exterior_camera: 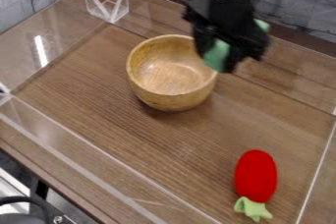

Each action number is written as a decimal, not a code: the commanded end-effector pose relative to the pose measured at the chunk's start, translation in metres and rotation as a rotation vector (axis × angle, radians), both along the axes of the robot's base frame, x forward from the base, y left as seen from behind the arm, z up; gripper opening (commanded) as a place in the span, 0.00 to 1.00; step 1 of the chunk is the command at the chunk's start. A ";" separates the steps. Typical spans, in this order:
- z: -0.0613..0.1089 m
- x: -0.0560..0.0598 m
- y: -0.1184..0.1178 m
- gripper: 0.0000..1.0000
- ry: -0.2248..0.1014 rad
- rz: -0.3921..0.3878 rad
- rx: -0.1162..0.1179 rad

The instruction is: Put the green object in the brown bowl

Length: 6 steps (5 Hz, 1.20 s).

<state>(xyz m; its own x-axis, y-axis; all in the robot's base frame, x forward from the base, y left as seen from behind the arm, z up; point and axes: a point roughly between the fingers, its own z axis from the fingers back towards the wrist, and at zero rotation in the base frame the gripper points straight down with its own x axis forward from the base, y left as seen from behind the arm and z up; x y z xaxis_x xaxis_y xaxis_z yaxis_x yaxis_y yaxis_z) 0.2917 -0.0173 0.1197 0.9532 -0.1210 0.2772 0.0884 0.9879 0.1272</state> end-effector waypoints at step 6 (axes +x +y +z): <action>-0.004 0.003 0.033 1.00 0.022 0.007 0.002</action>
<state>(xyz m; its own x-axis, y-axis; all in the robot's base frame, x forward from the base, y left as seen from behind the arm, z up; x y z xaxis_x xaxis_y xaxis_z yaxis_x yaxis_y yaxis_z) 0.2862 0.0137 0.1042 0.9696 -0.1191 0.2136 0.0945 0.9880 0.1221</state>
